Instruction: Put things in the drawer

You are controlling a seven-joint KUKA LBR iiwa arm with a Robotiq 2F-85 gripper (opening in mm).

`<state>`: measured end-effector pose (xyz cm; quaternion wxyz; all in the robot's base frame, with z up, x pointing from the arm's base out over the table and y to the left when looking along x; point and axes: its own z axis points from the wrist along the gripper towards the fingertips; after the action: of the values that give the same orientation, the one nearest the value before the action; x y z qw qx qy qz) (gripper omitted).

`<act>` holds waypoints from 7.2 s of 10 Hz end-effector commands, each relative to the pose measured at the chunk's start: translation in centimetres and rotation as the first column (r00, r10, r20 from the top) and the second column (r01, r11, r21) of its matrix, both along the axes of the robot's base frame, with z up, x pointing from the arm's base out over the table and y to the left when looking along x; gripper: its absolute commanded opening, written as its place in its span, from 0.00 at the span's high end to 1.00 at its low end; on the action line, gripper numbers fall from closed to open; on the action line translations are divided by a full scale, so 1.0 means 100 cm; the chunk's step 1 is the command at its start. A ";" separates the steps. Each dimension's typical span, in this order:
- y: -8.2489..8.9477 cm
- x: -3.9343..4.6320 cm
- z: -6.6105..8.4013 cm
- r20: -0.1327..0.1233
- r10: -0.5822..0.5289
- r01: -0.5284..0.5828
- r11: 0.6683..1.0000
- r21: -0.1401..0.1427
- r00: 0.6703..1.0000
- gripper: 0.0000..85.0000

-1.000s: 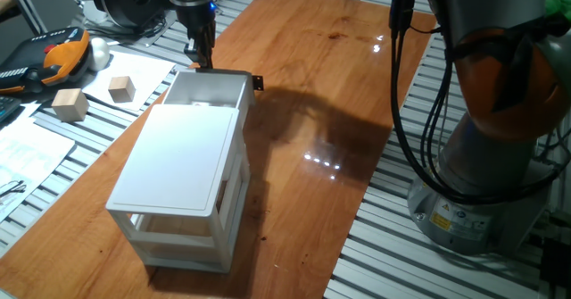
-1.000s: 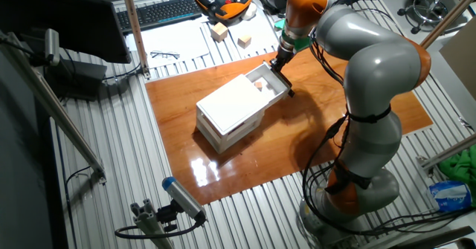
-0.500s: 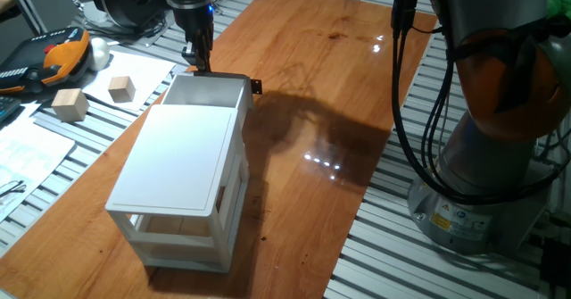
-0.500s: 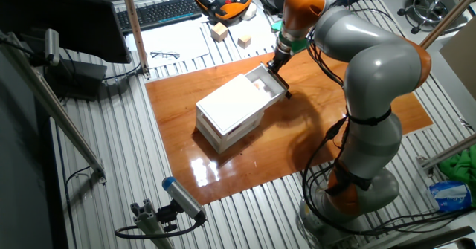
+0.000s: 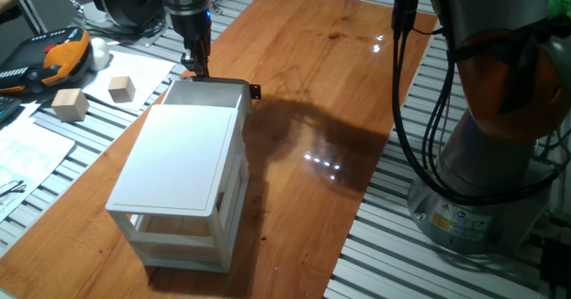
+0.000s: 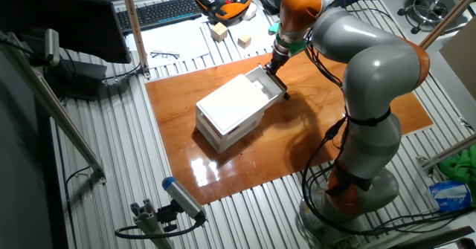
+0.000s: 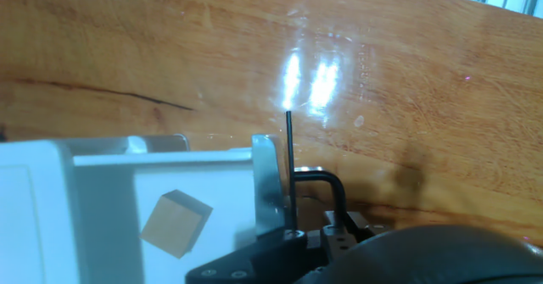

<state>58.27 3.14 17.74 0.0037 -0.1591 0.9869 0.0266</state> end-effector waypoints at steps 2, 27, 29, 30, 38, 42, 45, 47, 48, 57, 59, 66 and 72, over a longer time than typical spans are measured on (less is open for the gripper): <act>0.003 -0.0014 0.001 0.000 0.002 -0.002 1.000 -0.002 1.000 1.00; 0.051 -0.0309 -0.002 0.026 -0.029 0.029 1.000 0.004 0.999 1.00; 0.052 -0.0326 -0.002 0.025 -0.056 0.056 0.998 -0.002 0.998 1.00; 0.053 -0.0327 -0.002 0.024 -0.061 0.061 0.998 0.002 0.998 1.00; 0.055 -0.0346 -0.002 0.046 0.025 -0.025 1.000 0.014 0.999 1.00; 0.056 -0.0368 0.000 0.050 0.038 -0.039 0.999 0.007 0.998 1.00; 0.058 -0.0400 0.002 0.050 0.039 -0.039 0.999 0.000 0.998 1.00; 0.062 -0.0428 0.000 0.049 0.031 -0.031 1.000 0.000 0.998 1.00; 0.063 -0.0439 0.000 0.049 0.030 -0.030 1.000 0.000 0.998 1.00; 0.068 -0.0506 0.002 0.051 0.025 -0.025 1.000 0.008 0.998 1.00; 0.069 -0.0519 0.002 0.055 0.028 -0.028 1.000 0.000 0.998 1.00; 0.076 -0.0596 0.000 0.056 0.020 -0.020 1.000 0.007 0.998 1.00; 0.080 -0.0657 0.001 0.055 0.027 -0.028 1.000 0.012 0.998 1.00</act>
<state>51.70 11.17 17.81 0.0318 -0.1733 0.9839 0.0287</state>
